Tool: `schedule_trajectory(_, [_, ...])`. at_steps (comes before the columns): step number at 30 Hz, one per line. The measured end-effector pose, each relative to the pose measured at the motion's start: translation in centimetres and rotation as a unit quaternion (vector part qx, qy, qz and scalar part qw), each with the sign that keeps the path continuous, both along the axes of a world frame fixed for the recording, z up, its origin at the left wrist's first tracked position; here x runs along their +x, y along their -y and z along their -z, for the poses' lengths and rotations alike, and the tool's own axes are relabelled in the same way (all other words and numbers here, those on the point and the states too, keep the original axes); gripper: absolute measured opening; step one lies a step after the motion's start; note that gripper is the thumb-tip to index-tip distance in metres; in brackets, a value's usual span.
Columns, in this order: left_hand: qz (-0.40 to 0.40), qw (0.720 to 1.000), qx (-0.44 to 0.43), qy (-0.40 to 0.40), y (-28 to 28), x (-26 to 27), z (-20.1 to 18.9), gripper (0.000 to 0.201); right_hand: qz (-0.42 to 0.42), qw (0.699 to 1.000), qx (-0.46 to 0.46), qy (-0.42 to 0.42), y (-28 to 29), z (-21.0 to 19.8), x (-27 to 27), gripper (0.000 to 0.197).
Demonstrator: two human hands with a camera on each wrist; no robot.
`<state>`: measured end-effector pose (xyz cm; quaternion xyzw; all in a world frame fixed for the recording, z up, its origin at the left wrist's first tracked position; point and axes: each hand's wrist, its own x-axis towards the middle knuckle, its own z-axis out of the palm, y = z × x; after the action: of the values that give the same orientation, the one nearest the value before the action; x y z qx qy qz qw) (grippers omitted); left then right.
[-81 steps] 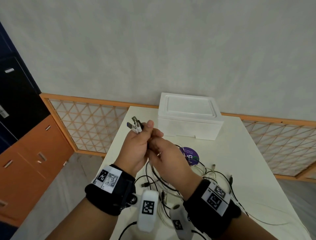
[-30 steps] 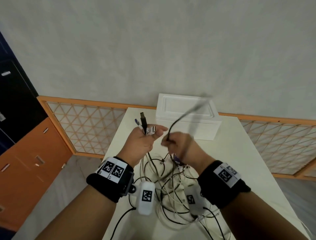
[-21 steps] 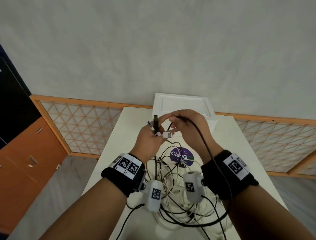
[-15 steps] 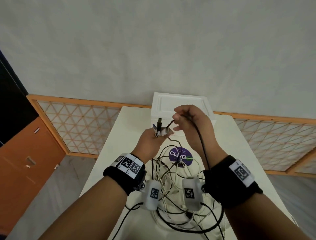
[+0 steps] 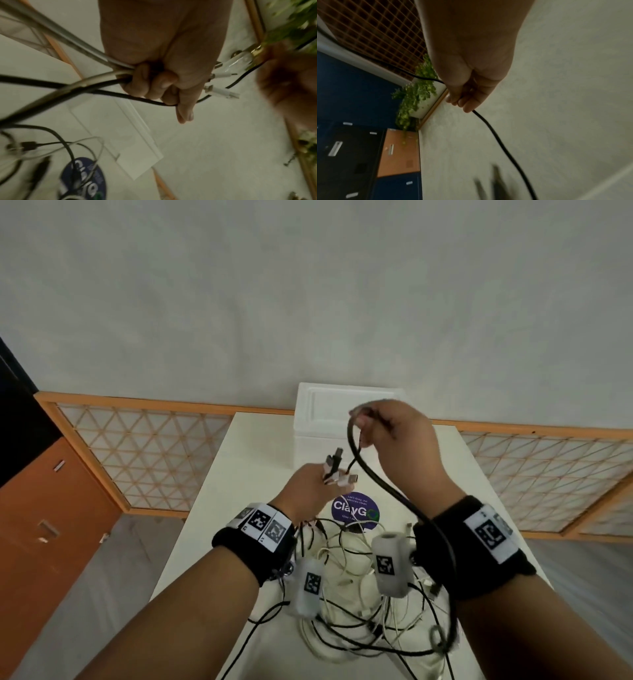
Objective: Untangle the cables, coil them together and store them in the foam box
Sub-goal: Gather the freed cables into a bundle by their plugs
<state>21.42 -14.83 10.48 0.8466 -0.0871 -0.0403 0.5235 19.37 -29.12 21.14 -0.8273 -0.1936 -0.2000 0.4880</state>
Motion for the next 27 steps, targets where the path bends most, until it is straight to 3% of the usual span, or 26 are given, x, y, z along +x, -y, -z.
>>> schedule_trajectory(2, [0.011, 0.999, 0.042, -0.026, -0.2, 0.6, 2.3, 0.029, 0.008, 0.997, 0.064, 0.033, 0.4, -1.5, -0.4, 0.011])
schedule_trajectory(6, [-0.008, 0.993, 0.09, -0.078, -2.5, 0.5, 5.3, 0.021, 0.078, 0.986, 0.122, 0.083, 2.0, -3.2, -1.5, 0.033])
schedule_trajectory(10, [-0.039, 0.992, 0.079, -0.096, -4.7, -0.2, 6.3, 0.02, 0.102, 0.98, 0.159, 0.061, 3.5, -3.6, -1.5, 0.016])
schedule_trajectory(13, [-0.053, 0.993, 0.079, -0.063, -4.5, -0.5, 3.7, 0.018, 0.078, 0.994, -0.029, -0.064, 3.0, -0.5, 0.5, 0.018])
schedule_trajectory(15, [-0.022, 0.996, 0.082, -0.019, -3.7, -0.6, 1.2, 0.018, 0.022, 0.965, -0.228, -0.13, 1.6, 2.7, 1.1, 0.044])
schedule_trajectory(17, [0.012, 0.993, 0.117, 0.023, -2.9, -0.9, -1.3, 0.024, -0.002, 0.922, -0.361, -0.142, 0.3, 5.2, 0.8, 0.05])
schedule_trajectory(19, [0.019, 0.991, 0.126, 0.04, -2.7, -0.9, -2.5, 0.026, 0.008, 0.921, -0.367, -0.132, -0.1, 6.0, 0.6, 0.037])
schedule_trajectory(22, [-0.009, 0.999, 0.051, 0.015, -3.0, -0.7, -2.6, 0.036, 0.012, 0.914, -0.39, -0.115, 0.3, 4.7, 0.5, 0.03])
schedule_trajectory(24, [-0.021, 0.998, 0.065, 0.005, -3.3, -0.6, -1.4, 0.032, 0.028, 0.927, -0.365, -0.087, 0.8, 3.1, 0.0, 0.031])
schedule_trajectory(27, [-0.021, 0.997, 0.078, -0.019, -4.1, -0.2, 2.1, 0.025, 0.071, 0.964, -0.254, -0.034, 2.2, 0.2, -1.3, 0.03])
